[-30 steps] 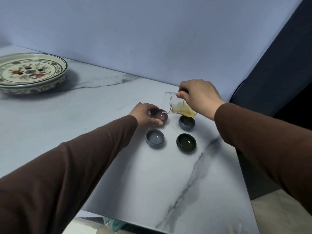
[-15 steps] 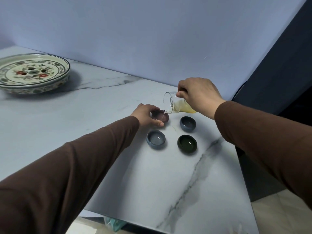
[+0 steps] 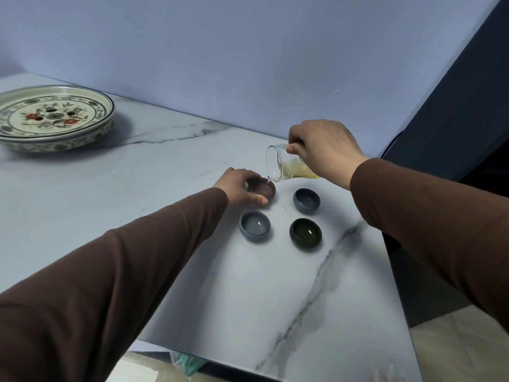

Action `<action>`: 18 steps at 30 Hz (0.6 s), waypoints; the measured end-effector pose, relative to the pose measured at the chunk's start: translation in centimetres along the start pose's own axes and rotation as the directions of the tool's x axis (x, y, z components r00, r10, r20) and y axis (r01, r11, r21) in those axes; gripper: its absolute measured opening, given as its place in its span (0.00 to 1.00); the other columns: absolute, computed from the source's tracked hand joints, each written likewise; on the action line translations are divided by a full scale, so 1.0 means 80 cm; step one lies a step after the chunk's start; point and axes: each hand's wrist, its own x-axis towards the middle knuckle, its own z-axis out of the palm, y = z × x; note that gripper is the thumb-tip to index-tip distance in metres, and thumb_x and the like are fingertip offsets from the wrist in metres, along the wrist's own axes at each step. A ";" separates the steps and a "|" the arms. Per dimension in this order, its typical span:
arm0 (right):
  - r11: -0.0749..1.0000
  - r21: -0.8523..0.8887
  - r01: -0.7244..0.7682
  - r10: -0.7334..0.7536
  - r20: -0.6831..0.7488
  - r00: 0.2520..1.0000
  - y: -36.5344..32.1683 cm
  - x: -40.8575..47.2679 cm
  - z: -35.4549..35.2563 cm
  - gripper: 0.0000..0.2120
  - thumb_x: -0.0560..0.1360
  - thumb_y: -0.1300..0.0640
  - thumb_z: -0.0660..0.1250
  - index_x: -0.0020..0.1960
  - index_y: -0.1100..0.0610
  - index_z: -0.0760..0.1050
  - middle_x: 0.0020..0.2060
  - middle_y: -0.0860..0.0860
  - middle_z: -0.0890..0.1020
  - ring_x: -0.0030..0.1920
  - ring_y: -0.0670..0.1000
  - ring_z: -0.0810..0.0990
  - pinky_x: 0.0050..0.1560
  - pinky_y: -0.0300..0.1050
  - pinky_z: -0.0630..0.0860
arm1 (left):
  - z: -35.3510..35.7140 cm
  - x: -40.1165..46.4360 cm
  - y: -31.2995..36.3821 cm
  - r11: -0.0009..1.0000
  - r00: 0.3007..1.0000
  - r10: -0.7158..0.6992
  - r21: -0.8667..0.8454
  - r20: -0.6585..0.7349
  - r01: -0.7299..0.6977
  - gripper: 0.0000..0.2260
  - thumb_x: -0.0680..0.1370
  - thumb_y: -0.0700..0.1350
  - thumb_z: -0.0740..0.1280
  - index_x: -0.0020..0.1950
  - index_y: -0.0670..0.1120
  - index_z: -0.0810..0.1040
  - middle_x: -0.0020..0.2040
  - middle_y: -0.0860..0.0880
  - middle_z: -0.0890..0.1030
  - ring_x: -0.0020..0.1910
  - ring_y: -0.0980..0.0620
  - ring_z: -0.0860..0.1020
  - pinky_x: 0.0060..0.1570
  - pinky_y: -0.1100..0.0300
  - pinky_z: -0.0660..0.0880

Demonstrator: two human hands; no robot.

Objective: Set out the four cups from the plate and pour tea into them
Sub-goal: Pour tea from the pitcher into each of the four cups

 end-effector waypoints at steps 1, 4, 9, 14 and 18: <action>1.000 -0.001 0.002 -0.002 0.000 1.000 0.000 0.000 -0.001 0.10 0.80 0.50 0.63 0.50 0.55 0.78 0.45 0.53 0.82 0.48 0.60 0.79 0.42 0.46 0.68 | 0.000 0.000 0.000 1.000 1.000 0.000 0.000 0.000 0.000 0.29 0.63 0.56 0.78 0.63 0.57 0.77 0.61 0.49 0.78 0.66 0.49 0.70 0.68 0.52 0.68; 1.000 -0.004 0.009 -0.009 0.000 1.000 -0.002 0.001 -0.002 0.10 0.80 0.50 0.63 0.50 0.55 0.78 0.44 0.54 0.82 0.47 0.59 0.79 0.42 0.46 0.67 | 0.001 0.000 0.000 1.000 1.000 0.002 0.005 -0.004 -0.002 0.29 0.63 0.56 0.78 0.64 0.56 0.77 0.61 0.49 0.78 0.66 0.50 0.70 0.67 0.53 0.68; 1.000 -0.012 0.019 -0.019 -0.001 1.000 -0.003 0.001 -0.005 0.10 0.80 0.50 0.62 0.50 0.55 0.78 0.44 0.54 0.82 0.47 0.59 0.78 0.42 0.46 0.68 | 0.000 0.000 0.000 1.000 1.000 0.002 0.013 -0.007 -0.002 0.30 0.63 0.56 0.78 0.64 0.55 0.77 0.60 0.50 0.78 0.66 0.50 0.70 0.67 0.52 0.68; 1.000 -0.014 0.024 -0.024 0.001 1.000 -0.006 0.001 -0.006 0.10 0.81 0.49 0.62 0.50 0.55 0.78 0.44 0.53 0.82 0.47 0.59 0.79 0.44 0.48 0.71 | 0.000 0.000 0.000 1.000 1.000 -0.005 0.016 -0.008 0.005 0.30 0.63 0.57 0.77 0.64 0.57 0.77 0.61 0.49 0.78 0.66 0.50 0.70 0.68 0.52 0.68; 1.000 -0.006 0.023 -0.023 -0.003 1.000 -0.005 0.001 -0.007 0.10 0.80 0.50 0.62 0.50 0.55 0.78 0.44 0.53 0.82 0.47 0.59 0.79 0.44 0.48 0.71 | 0.000 0.000 0.000 1.000 1.000 0.009 0.025 -0.002 -0.009 0.29 0.64 0.56 0.78 0.64 0.56 0.77 0.61 0.50 0.78 0.66 0.49 0.70 0.67 0.54 0.68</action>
